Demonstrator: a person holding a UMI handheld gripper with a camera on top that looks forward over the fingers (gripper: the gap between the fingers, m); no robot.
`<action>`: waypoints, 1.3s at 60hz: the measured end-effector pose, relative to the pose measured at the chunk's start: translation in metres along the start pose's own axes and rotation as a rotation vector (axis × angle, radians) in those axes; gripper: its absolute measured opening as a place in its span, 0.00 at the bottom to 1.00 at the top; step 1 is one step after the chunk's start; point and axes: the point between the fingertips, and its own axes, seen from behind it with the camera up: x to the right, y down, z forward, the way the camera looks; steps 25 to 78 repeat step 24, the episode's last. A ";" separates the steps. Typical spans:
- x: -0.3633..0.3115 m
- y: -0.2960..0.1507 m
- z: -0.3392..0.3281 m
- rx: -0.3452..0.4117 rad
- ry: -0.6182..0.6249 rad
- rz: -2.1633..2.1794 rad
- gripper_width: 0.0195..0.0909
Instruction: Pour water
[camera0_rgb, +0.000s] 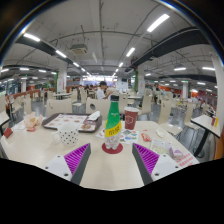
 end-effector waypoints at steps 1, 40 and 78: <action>0.000 0.000 -0.001 -0.002 0.001 -0.001 0.92; -0.002 0.003 -0.003 -0.004 -0.011 -0.002 0.93; -0.002 0.003 -0.003 -0.004 -0.011 -0.002 0.93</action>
